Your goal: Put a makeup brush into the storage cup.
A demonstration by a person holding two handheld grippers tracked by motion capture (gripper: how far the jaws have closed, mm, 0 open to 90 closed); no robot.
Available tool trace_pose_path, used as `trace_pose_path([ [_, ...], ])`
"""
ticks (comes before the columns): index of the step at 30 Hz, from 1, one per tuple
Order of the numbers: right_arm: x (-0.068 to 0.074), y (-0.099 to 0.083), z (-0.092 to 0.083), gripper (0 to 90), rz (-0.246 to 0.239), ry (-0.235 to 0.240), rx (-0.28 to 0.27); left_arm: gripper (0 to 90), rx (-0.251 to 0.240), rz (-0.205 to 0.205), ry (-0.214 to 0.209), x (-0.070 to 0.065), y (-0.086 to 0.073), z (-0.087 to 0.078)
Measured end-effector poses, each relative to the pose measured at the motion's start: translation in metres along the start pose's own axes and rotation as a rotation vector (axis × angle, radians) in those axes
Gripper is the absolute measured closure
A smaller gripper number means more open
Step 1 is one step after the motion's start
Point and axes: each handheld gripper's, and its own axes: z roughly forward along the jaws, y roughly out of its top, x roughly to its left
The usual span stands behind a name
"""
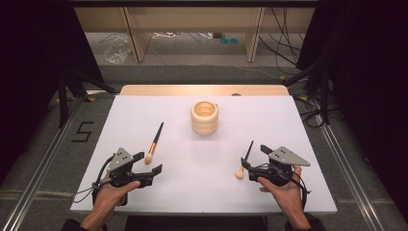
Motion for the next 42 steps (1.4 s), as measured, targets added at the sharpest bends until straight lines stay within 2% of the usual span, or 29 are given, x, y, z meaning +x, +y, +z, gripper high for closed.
trace_pose_path([
  [7,-0.001,0.0,0.0,16.0,0.001,0.013,0.013,15.9,0.0,-0.002,-0.002,0.0,0.0,0.001],
  [9,-0.002,-0.001,0.001,16.2,-0.013,0.01,0.003,16.0,-0.004,-0.02,-0.004,-0.001,0.0,0.002],
  [23,-0.006,-0.001,0.003,18.1,-0.029,0.025,0.007,15.9,0.003,-0.004,0.0,0.0,0.001,0.002],
  [24,-0.008,0.0,0.002,18.3,-0.031,0.031,0.026,15.9,0.004,-0.006,0.0,0.0,0.001,0.002],
  [27,-0.011,-0.001,0.004,19.5,-0.036,0.037,0.036,15.9,0.003,-0.023,-0.004,-0.001,0.0,0.003],
  [28,-0.014,0.0,0.005,21.8,-0.045,0.059,0.071,15.9,0.004,-0.023,-0.002,0.0,0.0,0.003],
  [29,-0.014,0.0,0.005,21.8,-0.045,0.059,0.071,15.9,0.004,-0.023,-0.002,0.0,0.0,0.003],
  [30,-0.017,0.001,0.006,21.8,-0.061,0.078,0.107,15.9,0.005,-0.023,0.001,0.0,0.0,0.002],
  [35,-0.02,0.006,0.007,21.3,-0.091,0.088,0.152,15.9,0.003,-0.02,-0.001,0.0,-0.001,0.001],
  [37,-0.022,0.009,0.007,21.3,-0.11,0.098,0.176,16.0,0.005,-0.005,0.001,0.001,-0.001,0.0],
  [38,-0.023,0.01,0.008,21.3,-0.14,0.104,0.195,16.0,-0.003,-0.01,0.0,0.001,-0.001,0.0],
  [40,-0.025,0.011,0.01,21.5,-0.169,0.116,0.208,16.0,0.003,-0.013,0.003,0.001,-0.001,-0.001],
  [41,-0.025,0.011,0.011,22.0,-0.167,0.121,0.226,16.0,0.003,-0.013,0.003,0.001,-0.001,-0.001],
  [42,-0.027,0.012,0.013,23.2,-0.189,0.131,0.241,15.9,0.002,-0.026,0.007,0.0,-0.001,0.0],
])
